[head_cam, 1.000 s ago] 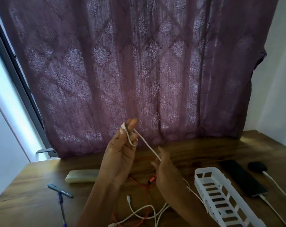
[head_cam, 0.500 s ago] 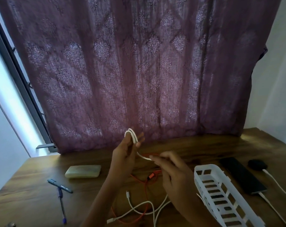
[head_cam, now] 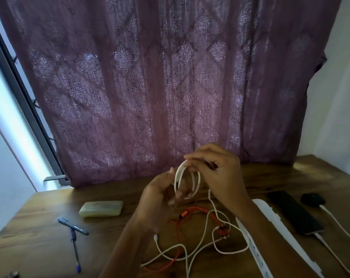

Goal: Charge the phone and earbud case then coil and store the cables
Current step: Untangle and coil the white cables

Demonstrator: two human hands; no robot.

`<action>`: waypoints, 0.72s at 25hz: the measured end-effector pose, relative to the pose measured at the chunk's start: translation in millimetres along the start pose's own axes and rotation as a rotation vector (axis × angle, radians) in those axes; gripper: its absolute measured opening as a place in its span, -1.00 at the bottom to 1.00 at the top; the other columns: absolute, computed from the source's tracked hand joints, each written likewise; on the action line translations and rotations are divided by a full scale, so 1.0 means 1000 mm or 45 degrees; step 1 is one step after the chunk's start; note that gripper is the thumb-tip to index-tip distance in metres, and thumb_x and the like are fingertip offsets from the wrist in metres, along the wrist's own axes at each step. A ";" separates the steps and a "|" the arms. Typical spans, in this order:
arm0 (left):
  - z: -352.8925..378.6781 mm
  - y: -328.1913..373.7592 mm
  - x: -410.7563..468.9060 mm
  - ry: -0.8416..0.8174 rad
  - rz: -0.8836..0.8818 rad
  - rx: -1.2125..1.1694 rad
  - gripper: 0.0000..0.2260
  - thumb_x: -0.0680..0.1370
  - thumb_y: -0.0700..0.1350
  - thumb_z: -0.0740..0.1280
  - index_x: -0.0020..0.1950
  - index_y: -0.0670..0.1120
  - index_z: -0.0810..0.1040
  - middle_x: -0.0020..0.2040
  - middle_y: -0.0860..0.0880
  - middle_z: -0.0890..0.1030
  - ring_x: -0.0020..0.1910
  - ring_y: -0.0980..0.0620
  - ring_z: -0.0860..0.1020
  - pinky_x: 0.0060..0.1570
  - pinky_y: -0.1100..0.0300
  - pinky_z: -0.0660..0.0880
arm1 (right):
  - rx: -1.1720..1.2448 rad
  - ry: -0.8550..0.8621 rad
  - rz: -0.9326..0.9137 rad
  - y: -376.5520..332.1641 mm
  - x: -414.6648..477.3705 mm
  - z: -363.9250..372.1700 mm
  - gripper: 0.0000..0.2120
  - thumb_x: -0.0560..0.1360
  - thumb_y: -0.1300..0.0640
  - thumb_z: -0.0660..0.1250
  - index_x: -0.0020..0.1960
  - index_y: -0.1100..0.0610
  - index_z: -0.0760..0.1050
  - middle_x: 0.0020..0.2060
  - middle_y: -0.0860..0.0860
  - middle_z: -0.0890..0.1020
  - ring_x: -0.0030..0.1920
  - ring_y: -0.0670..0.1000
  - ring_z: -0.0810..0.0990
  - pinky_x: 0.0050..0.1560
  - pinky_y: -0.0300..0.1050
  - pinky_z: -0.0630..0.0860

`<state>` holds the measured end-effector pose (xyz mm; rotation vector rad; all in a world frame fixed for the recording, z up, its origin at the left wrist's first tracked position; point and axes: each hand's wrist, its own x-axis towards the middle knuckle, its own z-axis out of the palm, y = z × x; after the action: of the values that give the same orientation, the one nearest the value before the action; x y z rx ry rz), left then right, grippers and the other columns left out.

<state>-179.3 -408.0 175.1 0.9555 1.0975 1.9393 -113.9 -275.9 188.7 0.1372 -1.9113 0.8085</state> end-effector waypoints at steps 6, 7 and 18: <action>-0.004 0.002 -0.004 -0.051 -0.091 -0.265 -0.67 0.56 -0.09 0.09 -0.09 -0.20 0.61 -0.55 0.03 0.31 -0.63 0.19 0.24 -0.28 0.26 0.40 | 0.401 -0.173 0.434 0.005 0.000 -0.001 -0.90 0.45 0.14 0.35 -0.13 0.07 0.65 -0.34 -0.09 0.66 -0.31 -0.16 0.61 -0.26 -0.36 0.47; -0.004 0.002 -0.004 -0.058 -0.080 -0.324 -0.69 0.54 -0.08 0.11 -0.08 -0.21 0.60 -0.54 0.04 0.32 -0.62 0.19 0.24 -0.26 0.25 0.40 | 0.442 -0.159 0.516 0.006 -0.003 0.002 -0.85 0.45 0.07 0.32 -0.16 0.10 0.64 -0.44 -0.09 0.62 -0.41 -0.17 0.56 -0.35 -0.34 0.45; -0.023 0.042 0.008 0.360 0.388 -0.565 -0.72 0.57 -0.13 0.09 -0.07 -0.16 0.59 -0.40 0.10 0.49 -0.49 0.23 0.41 -0.16 0.38 0.52 | -0.379 -0.304 0.391 0.035 -0.097 0.021 -0.49 0.52 -0.25 -0.03 0.30 0.02 0.36 -0.32 -0.21 0.57 -0.38 -0.26 0.51 -0.40 -0.39 0.46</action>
<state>-211.2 -426.1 206.1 0.6412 0.6401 2.4887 -98.6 -285.8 84.8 -0.2590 -2.2916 0.7205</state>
